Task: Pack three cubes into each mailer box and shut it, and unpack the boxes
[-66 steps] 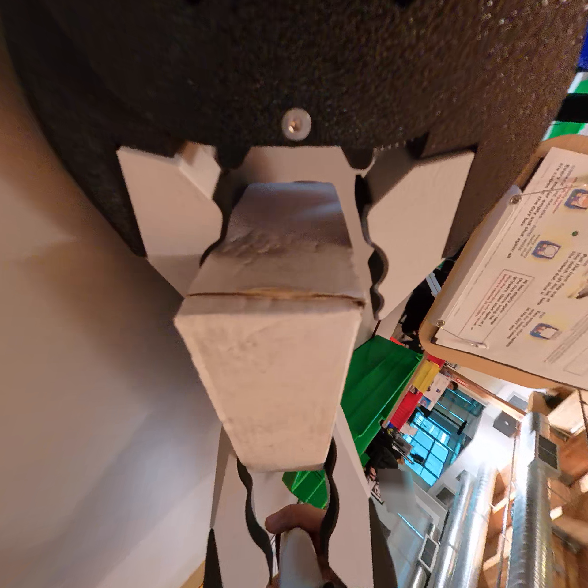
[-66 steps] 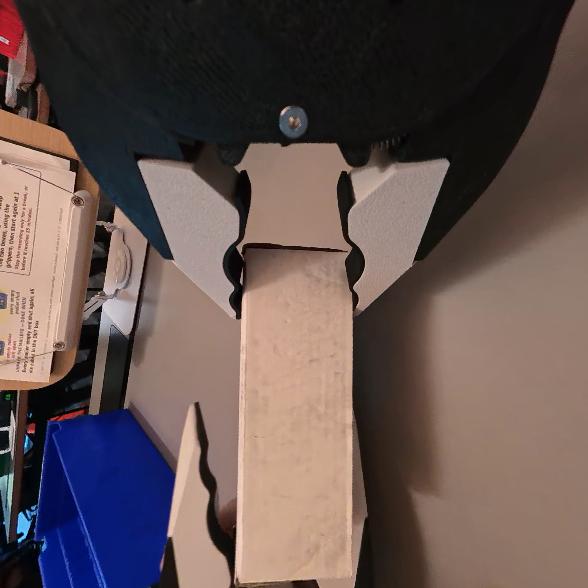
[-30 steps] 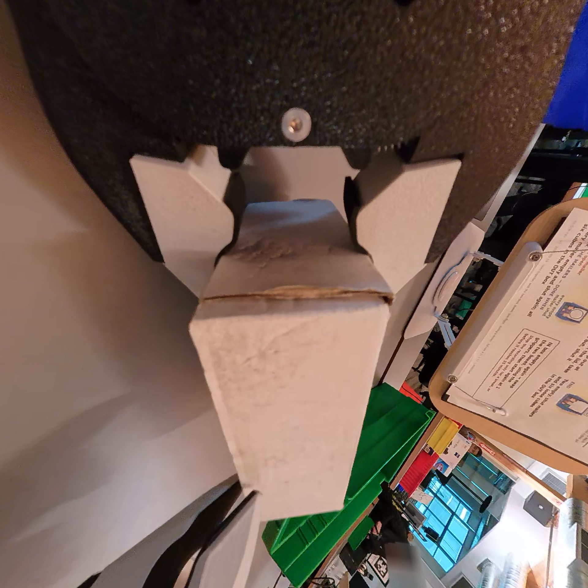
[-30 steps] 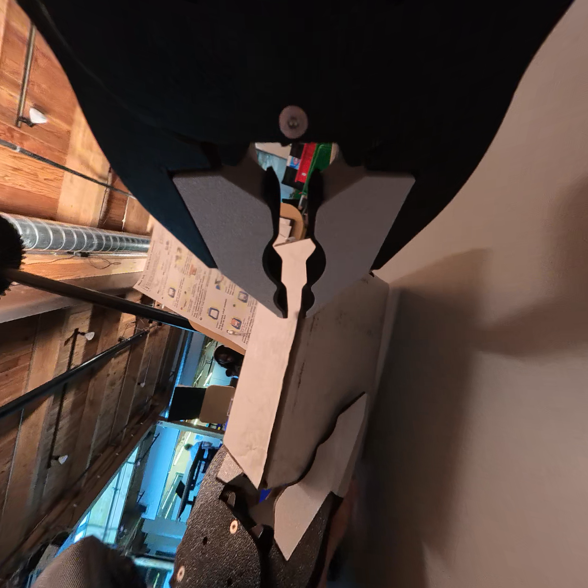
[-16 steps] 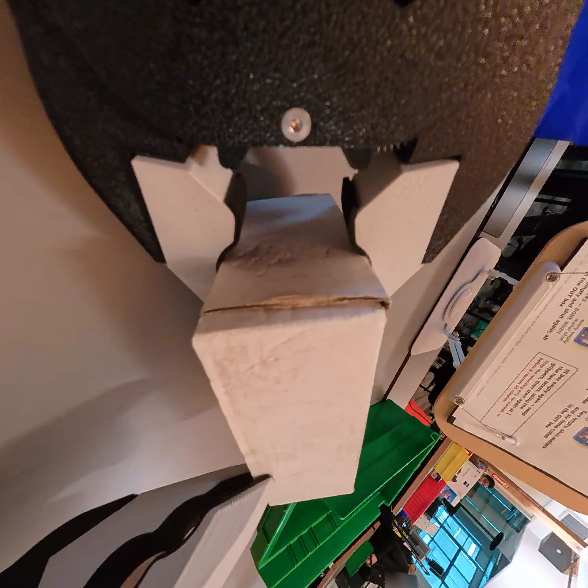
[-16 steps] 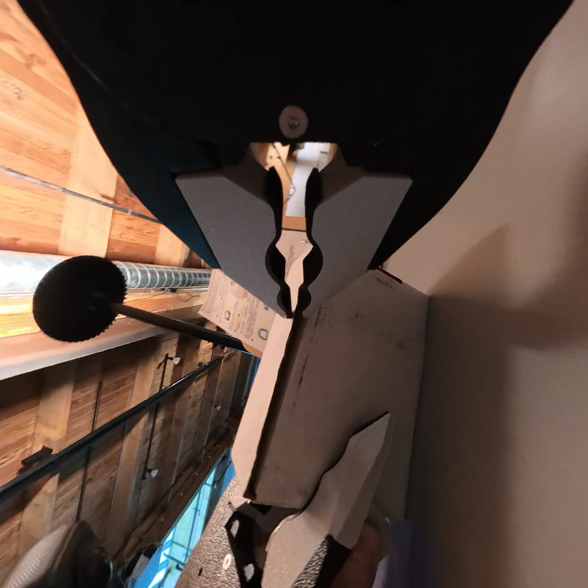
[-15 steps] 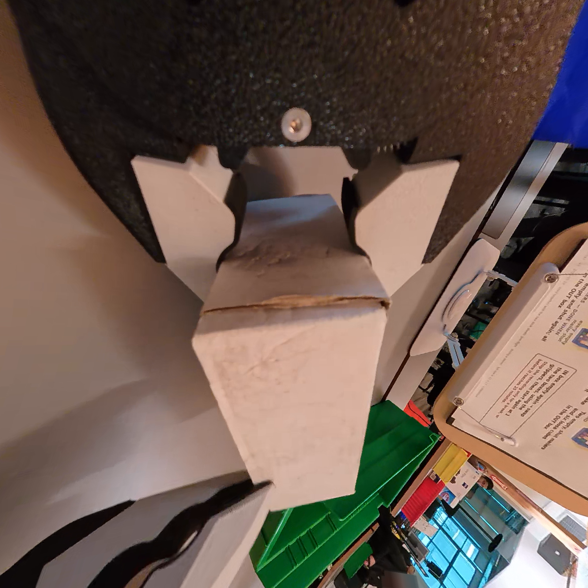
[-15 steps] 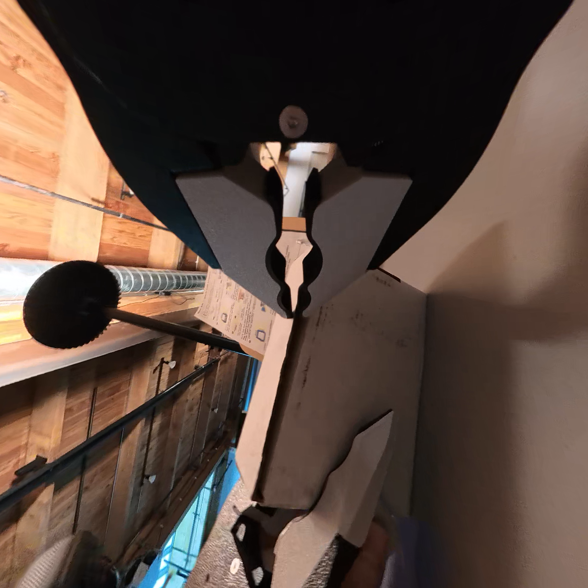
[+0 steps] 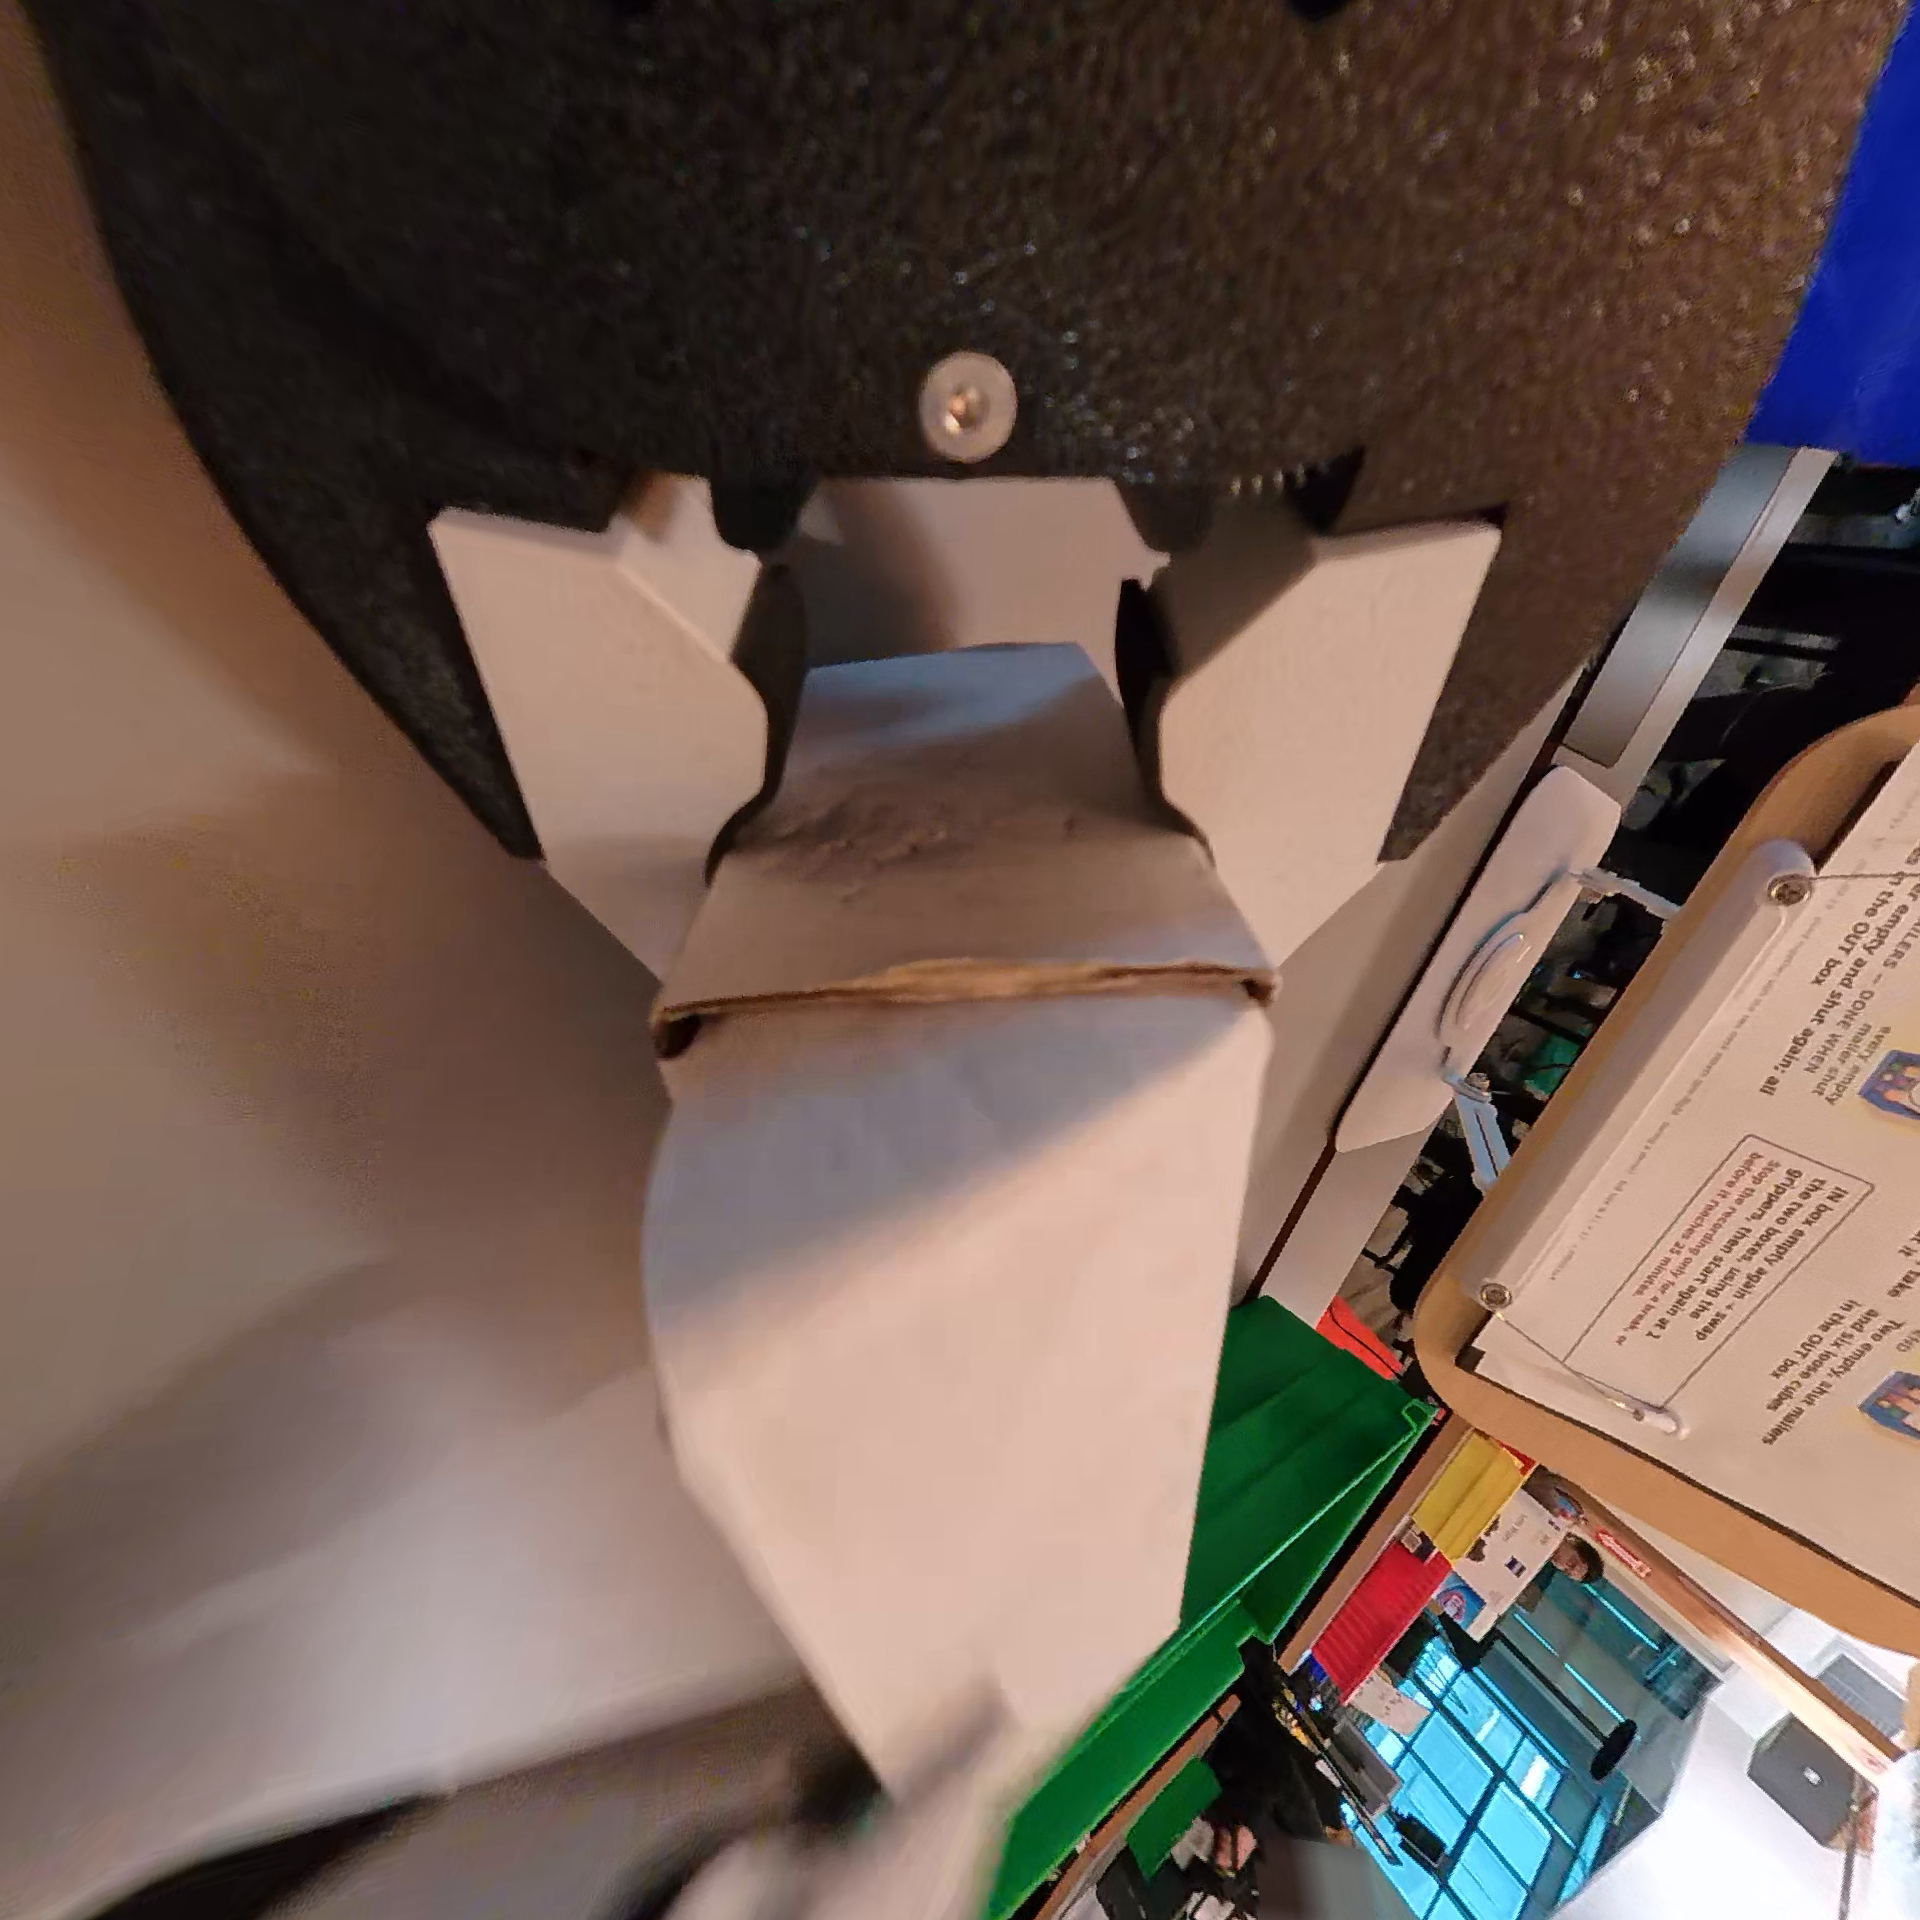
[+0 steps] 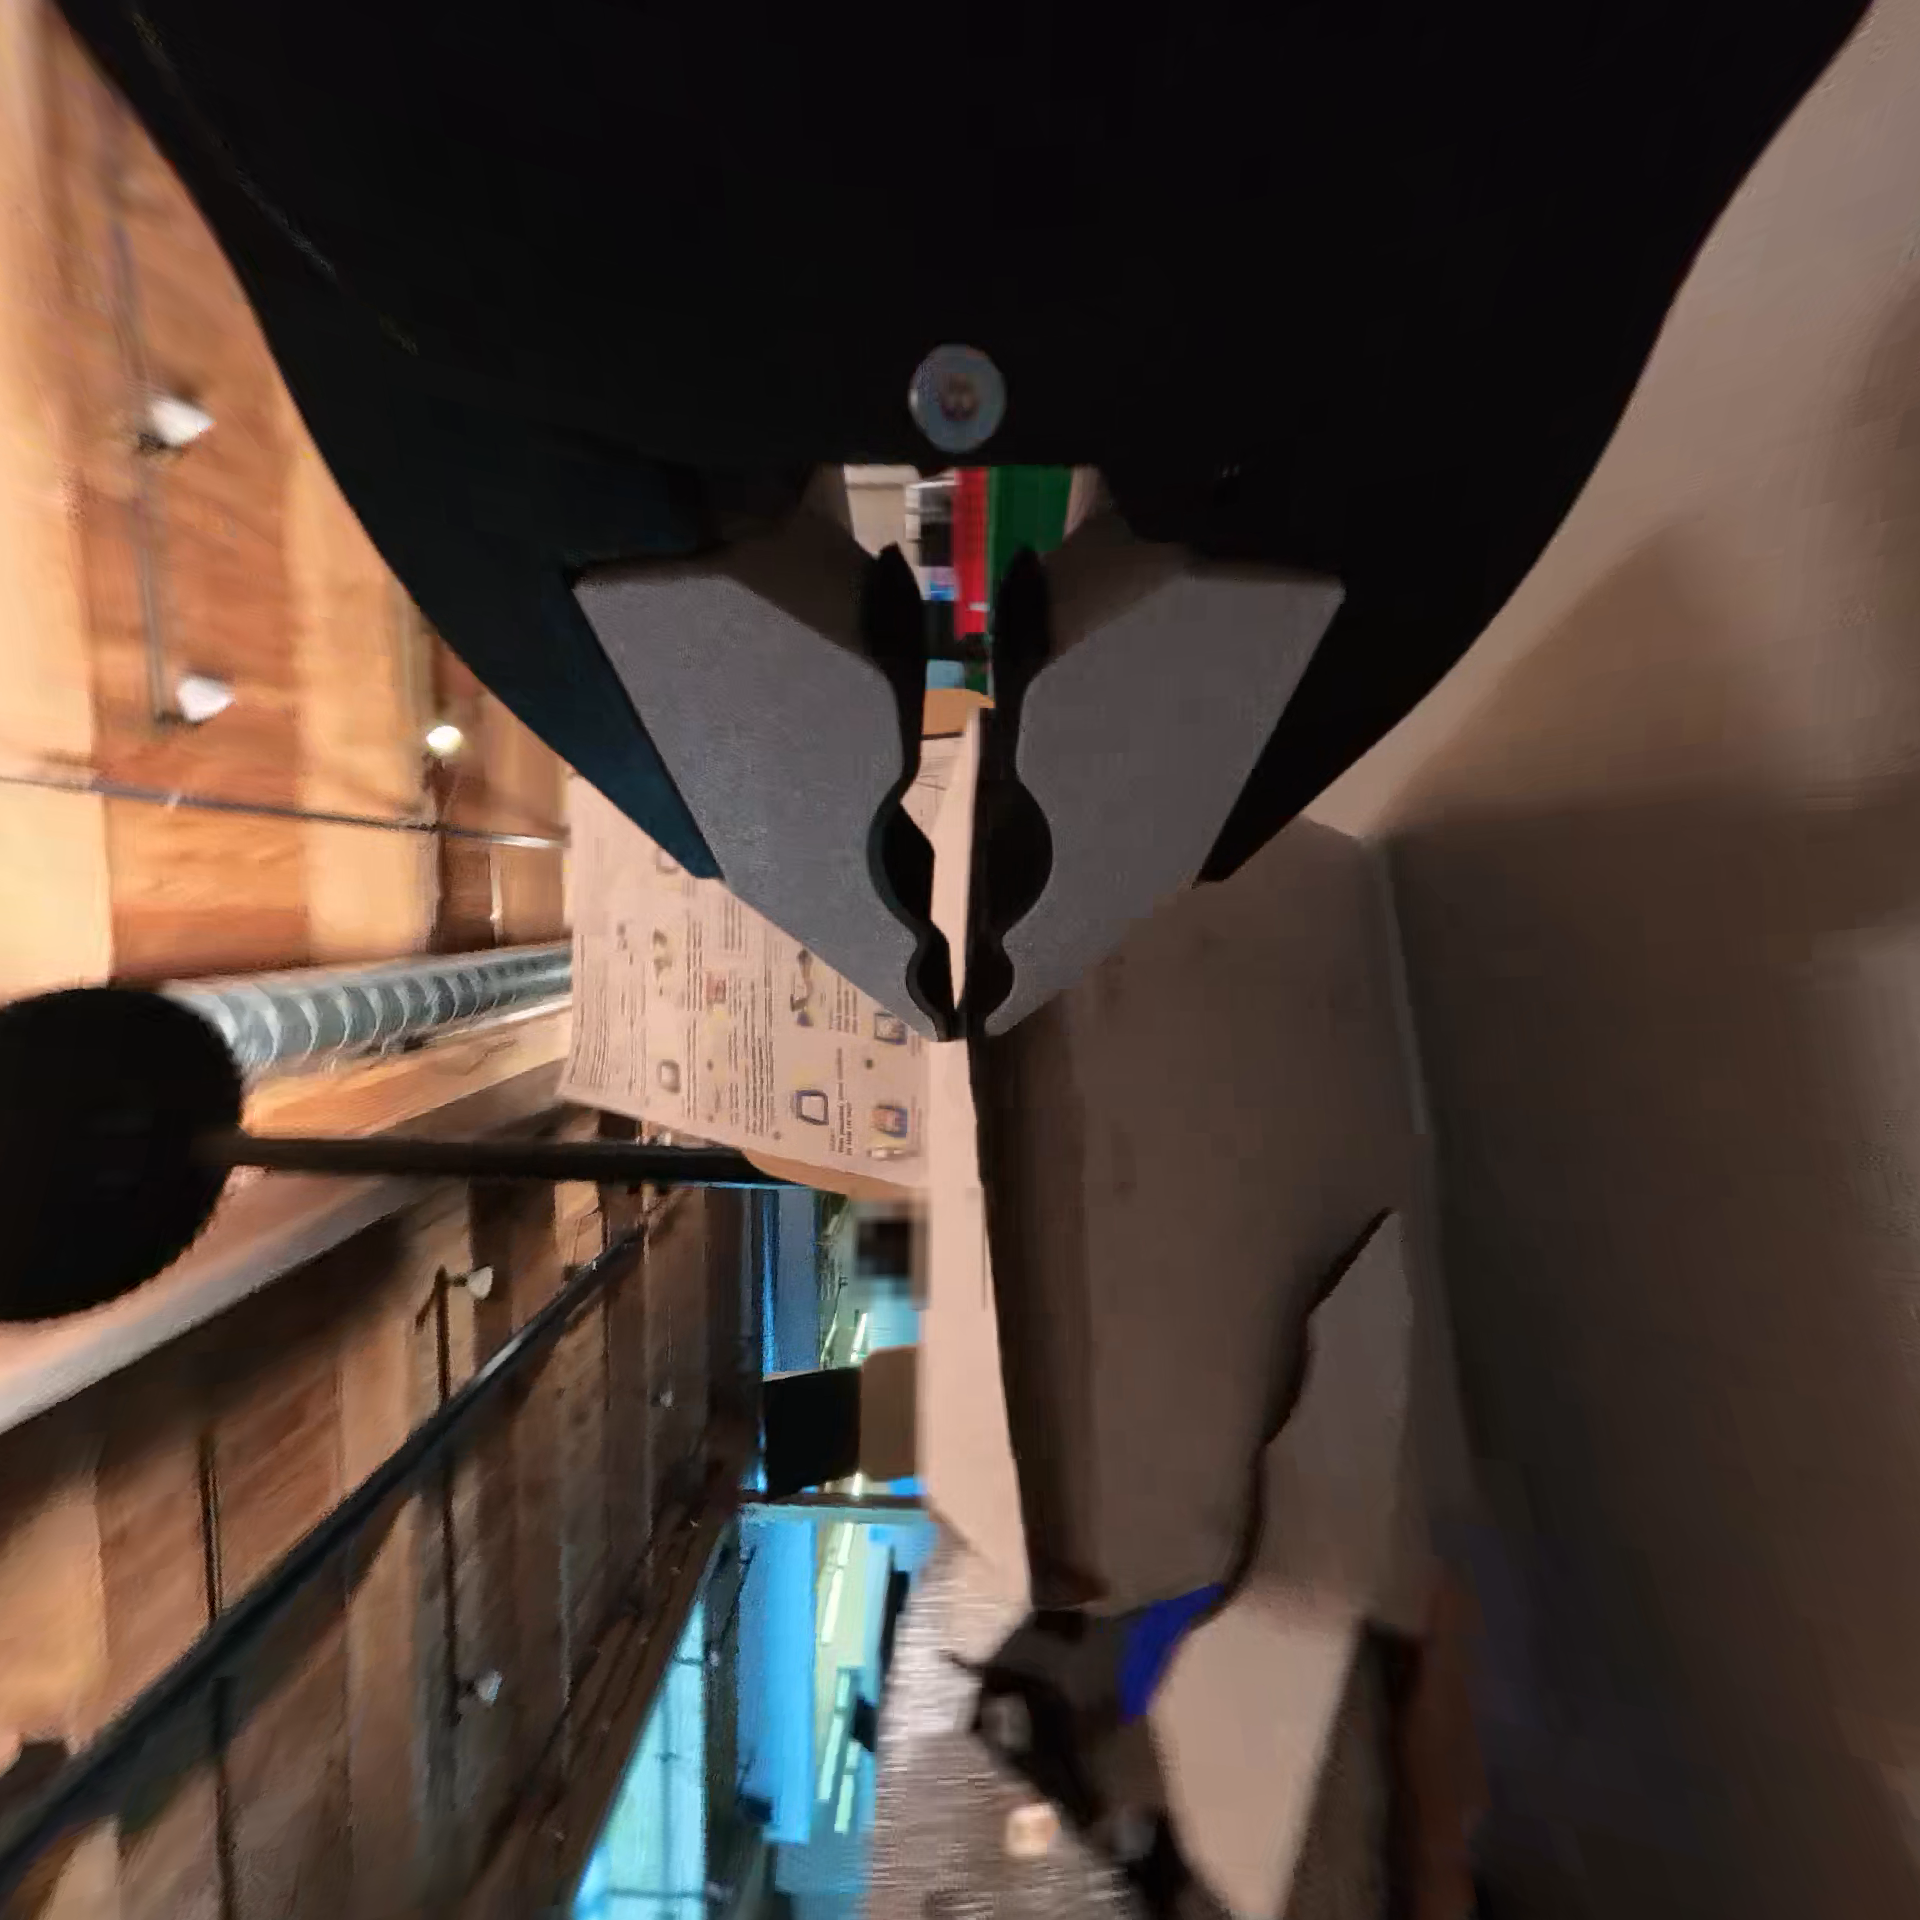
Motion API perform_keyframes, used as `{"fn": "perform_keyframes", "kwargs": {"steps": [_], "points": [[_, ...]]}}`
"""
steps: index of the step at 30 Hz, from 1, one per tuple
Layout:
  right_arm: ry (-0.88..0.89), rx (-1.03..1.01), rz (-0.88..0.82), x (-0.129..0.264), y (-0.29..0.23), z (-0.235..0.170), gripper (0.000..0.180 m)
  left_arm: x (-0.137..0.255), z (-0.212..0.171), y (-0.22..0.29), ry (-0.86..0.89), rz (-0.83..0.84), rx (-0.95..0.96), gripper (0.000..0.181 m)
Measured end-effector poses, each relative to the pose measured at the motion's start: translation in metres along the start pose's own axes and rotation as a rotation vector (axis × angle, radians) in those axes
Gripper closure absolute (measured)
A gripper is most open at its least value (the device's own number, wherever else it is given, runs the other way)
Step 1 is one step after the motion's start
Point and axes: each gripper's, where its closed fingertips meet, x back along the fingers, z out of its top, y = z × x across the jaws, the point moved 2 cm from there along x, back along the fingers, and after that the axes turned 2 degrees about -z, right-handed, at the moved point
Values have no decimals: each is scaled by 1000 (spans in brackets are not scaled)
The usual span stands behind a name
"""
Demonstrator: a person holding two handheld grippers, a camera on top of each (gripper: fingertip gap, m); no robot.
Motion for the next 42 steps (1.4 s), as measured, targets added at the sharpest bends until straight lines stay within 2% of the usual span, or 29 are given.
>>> {"fn": "perform_keyframes", "kwargs": {"steps": [1,2,4,9,11,12,13,15,17,20,23,25,28,32,35,38,42], "points": [[-1,-61,-66,1,15,-1,179,-1,1,2,-2,-1,-25,110],[-8,-87,-55,1,22,-1,176,-1,1,2,-11,11,-33,110],[-33,-98,63,-1,19,-3,179,-1,1,0,2,13,-17,110],[-11,67,163,7,5,9,180,5,-5,-2,38,73,-197,108],[-78,57,208,8,1,10,180,12,-6,-10,33,133,-162,88],[-113,62,221,8,0,11,179,18,-5,-12,31,132,-103,82],[-153,62,233,8,1,11,179,25,-4,-12,35,121,-37,84],[-201,28,254,6,2,13,180,45,0,-10,56,122,69,94],[-229,-21,260,3,4,13,180,68,6,-4,85,171,79,115],[-258,-86,271,0,8,13,180,97,-4,7,-35,358,-51,142],[-270,-111,286,-3,9,19,180,104,11,41,-68,374,-209,181],[-279,-107,292,-5,10,24,180,102,33,51,-56,405,-246,181],[-280,-120,303,-7,10,32,180,89,52,42,-144,491,-337,181],[-236,-168,336,-8,11,43,180,66,51,20,-257,591,-527,181],[-200,-228,368,-10,15,44,180,50,37,17,-329,558,-484,181],[-124,-330,415,-13,16,47,180,36,10,35,-477,379,-434,181],[-108,-367,414,-19,25,41,180,36,19,36,-406,417,-480,181]]}}
